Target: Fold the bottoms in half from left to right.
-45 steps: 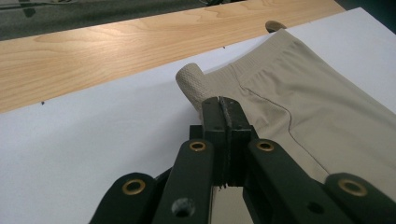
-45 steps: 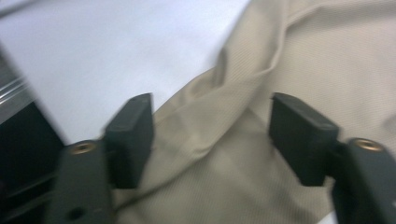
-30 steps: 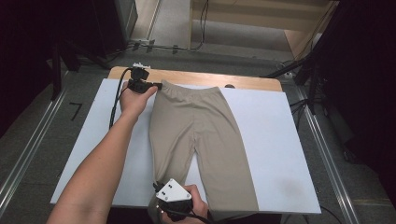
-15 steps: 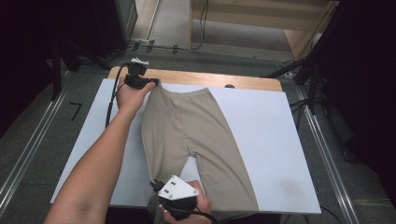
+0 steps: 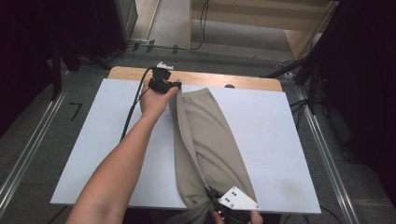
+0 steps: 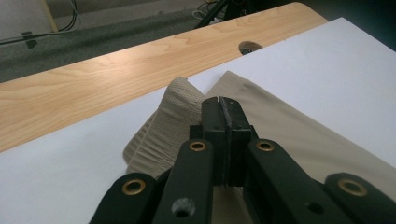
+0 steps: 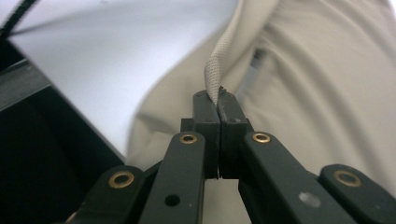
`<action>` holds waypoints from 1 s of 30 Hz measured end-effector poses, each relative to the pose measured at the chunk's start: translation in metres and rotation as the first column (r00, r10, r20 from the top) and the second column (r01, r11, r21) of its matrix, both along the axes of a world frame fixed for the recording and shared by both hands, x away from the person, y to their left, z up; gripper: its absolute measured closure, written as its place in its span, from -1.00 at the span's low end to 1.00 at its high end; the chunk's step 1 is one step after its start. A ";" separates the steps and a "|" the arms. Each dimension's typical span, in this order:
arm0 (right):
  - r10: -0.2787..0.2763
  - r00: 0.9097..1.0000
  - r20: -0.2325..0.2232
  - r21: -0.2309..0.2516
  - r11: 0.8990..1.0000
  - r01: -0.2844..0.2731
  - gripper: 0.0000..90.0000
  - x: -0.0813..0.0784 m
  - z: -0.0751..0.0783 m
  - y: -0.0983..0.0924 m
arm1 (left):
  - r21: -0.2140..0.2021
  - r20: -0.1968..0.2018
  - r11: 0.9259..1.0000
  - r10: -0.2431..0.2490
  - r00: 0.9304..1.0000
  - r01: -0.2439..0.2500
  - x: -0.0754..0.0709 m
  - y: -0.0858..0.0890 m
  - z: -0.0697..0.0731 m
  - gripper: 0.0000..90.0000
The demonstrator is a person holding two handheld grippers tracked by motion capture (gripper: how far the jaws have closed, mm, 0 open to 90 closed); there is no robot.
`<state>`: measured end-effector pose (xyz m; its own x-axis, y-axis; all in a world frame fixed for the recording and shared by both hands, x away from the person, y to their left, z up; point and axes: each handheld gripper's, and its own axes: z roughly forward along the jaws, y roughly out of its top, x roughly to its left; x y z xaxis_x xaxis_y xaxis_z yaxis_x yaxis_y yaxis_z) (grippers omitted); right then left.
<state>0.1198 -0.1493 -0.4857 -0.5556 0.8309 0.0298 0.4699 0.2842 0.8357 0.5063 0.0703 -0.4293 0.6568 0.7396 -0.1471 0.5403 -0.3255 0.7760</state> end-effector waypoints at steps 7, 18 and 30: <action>-0.066 0.998 -0.021 -0.020 0.998 0.066 0.94 -0.005 -0.005 -0.032 | -0.006 0.006 1.000 -0.023 1.000 0.023 0.004 -0.028 -0.002 1.00; -0.131 0.989 -0.074 0.008 0.991 0.132 0.94 -0.006 -0.009 -0.071 | 0.011 -0.014 0.999 -0.053 0.999 0.053 0.016 -0.066 -0.012 1.00; -0.348 0.933 -0.093 -0.091 0.936 0.340 0.31 -0.005 -0.023 -0.094 | -0.122 -0.041 0.980 -0.161 0.986 0.155 0.021 -0.099 -0.018 -0.25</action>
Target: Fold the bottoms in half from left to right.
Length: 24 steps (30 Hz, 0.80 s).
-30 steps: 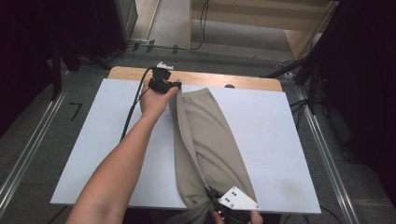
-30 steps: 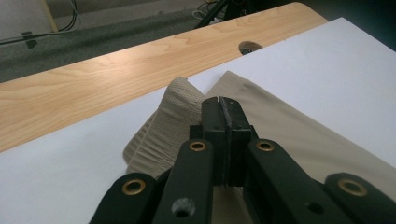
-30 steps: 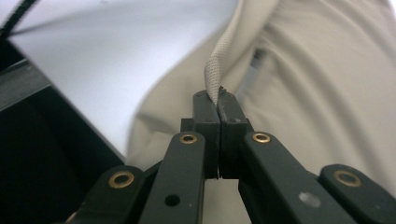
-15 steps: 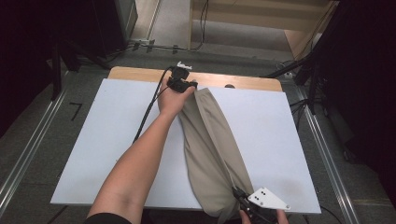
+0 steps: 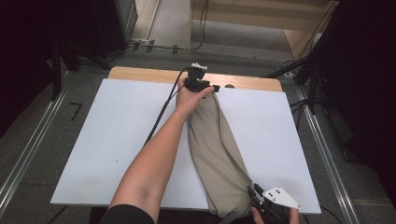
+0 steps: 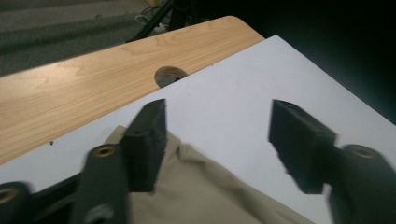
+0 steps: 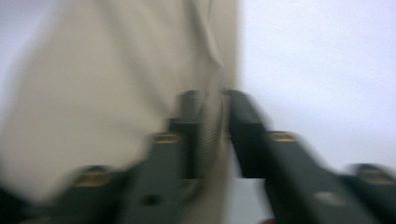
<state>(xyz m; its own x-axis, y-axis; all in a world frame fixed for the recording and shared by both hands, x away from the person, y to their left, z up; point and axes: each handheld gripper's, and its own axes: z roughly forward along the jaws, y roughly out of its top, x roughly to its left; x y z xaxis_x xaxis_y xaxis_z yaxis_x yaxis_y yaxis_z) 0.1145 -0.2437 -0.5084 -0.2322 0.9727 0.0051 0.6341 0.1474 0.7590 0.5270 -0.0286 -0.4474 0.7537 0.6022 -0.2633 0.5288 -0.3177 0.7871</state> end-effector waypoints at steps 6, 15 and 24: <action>0.071 0.996 0.052 0.063 0.995 -0.075 -0.04 -0.002 0.010 0.006 | 0.021 0.000 0.997 0.072 0.997 -0.072 -0.004 0.048 0.005 -0.58; 0.314 0.946 0.082 0.010 0.949 -0.316 -0.12 -0.003 0.008 0.070 | 0.093 -0.080 0.985 0.153 0.985 -0.145 -0.011 0.100 -0.039 -0.33; 0.282 0.958 -0.061 -0.012 0.959 -0.283 -0.07 0.010 -0.013 0.083 | 0.165 -0.031 0.976 0.149 0.988 -0.141 -0.019 0.073 -0.059 -0.12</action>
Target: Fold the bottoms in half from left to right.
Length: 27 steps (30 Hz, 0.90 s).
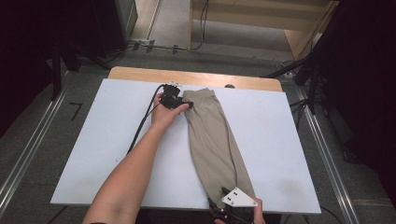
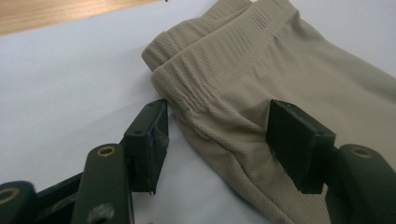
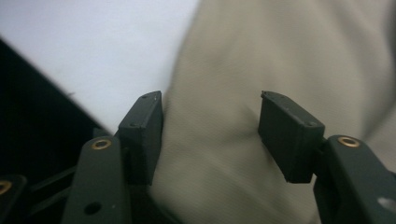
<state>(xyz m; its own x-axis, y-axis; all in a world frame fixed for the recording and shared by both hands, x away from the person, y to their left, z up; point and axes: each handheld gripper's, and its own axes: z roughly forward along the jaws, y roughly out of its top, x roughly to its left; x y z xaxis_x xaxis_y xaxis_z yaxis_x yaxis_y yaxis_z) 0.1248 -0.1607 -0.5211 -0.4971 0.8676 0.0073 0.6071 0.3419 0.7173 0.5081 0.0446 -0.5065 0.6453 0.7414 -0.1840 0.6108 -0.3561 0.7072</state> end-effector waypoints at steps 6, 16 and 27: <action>0.010 1.000 -0.017 -0.002 1.000 -0.010 0.81 0.003 0.003 -0.007 | -0.026 -0.015 0.998 0.064 0.998 -0.065 0.001 -0.006 -0.002 0.41; 0.041 0.999 -0.024 0.071 0.997 -0.039 0.93 0.006 0.007 -0.013 | -0.054 -0.044 0.997 0.054 0.998 -0.057 0.003 -0.002 0.003 0.90; 0.094 0.996 0.006 0.108 0.990 -0.095 0.93 0.005 0.020 0.022 | -0.062 -0.058 0.995 0.071 0.996 -0.075 0.010 0.019 0.015 0.91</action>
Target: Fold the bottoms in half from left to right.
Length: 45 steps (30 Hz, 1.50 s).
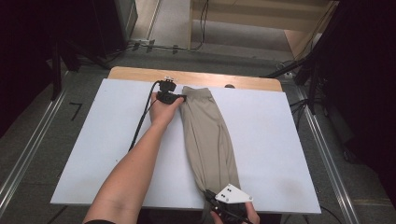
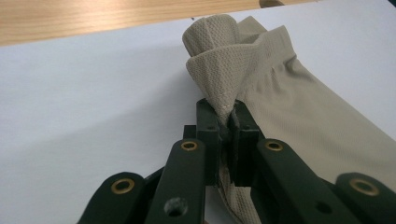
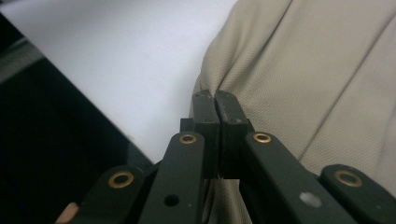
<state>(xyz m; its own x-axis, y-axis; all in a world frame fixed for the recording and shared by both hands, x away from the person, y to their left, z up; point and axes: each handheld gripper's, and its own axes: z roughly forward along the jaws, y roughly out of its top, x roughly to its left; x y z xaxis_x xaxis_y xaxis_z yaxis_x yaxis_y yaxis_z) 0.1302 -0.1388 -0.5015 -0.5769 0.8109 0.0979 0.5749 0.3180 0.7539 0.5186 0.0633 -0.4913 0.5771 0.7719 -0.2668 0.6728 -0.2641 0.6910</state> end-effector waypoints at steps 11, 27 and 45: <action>0.101 0.995 0.012 0.005 0.995 -0.101 0.93 0.003 0.005 0.061 | 0.032 0.000 0.999 0.007 1.000 -0.007 0.006 0.020 0.010 0.92; 0.231 0.973 -0.015 0.060 0.971 -0.230 0.36 0.022 0.012 0.115 | -0.038 0.077 0.997 0.070 0.995 -0.068 0.004 0.054 0.017 0.05; 0.133 0.987 0.094 0.129 0.981 -0.144 -1.00 0.033 0.030 0.009 | -0.248 0.223 0.955 -0.111 0.969 0.166 -0.127 0.138 0.036 -1.00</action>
